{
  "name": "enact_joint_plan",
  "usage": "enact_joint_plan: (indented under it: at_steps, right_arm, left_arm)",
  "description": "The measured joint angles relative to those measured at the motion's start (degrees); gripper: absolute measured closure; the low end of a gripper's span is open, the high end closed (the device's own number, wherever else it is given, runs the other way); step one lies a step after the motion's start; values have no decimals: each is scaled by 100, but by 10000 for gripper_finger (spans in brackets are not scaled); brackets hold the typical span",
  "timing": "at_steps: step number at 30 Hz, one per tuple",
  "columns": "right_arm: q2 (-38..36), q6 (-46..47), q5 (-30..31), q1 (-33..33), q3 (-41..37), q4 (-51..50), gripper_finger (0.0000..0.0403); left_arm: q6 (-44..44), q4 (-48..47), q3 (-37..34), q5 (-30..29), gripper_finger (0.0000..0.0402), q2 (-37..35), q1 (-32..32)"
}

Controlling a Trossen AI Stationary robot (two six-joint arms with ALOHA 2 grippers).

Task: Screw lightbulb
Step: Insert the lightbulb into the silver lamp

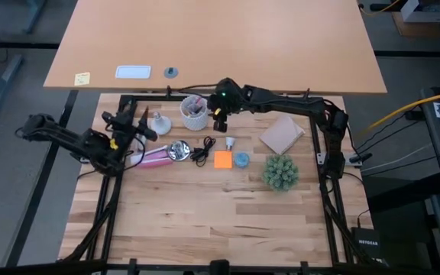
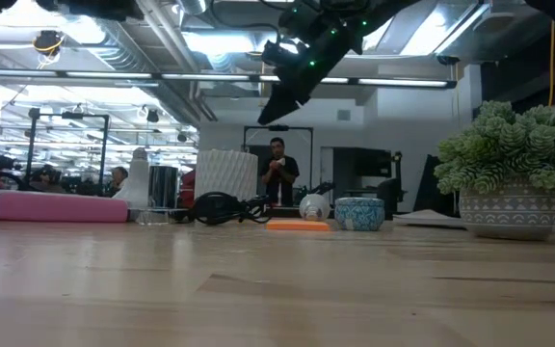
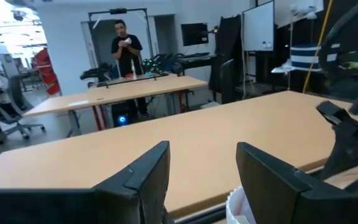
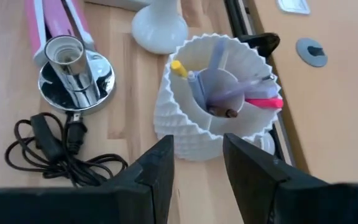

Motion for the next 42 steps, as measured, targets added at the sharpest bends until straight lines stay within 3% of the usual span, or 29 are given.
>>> enact_joint_plan:
  at_steps: [9,14,20,27,35,42]
  right_arm:
    - [0,53,-71,2,0,-165,260]
    - [0,66,-763,2,-32,-327,260]
    - [0,66,-805,5,-35,-455,260]
    - [0,66,-800,4,-37,-491,260]
    - [0,66,-798,4,-37,-491,260]
    - [0,65,-799,9,-39,-487,260]
  left_arm:
    - [-650,-246,257,0,224,2,197]
    - [-1752,-243,-105,1,224,11,199]
    - [-3376,-403,-863,0,224,9,197]
    - [-5349,-2205,-1672,23,224,11,195]
    - [-7211,-4293,-1920,165,220,11,382]
    - [-7976,-5413,-1920,1097,186,11,1064]
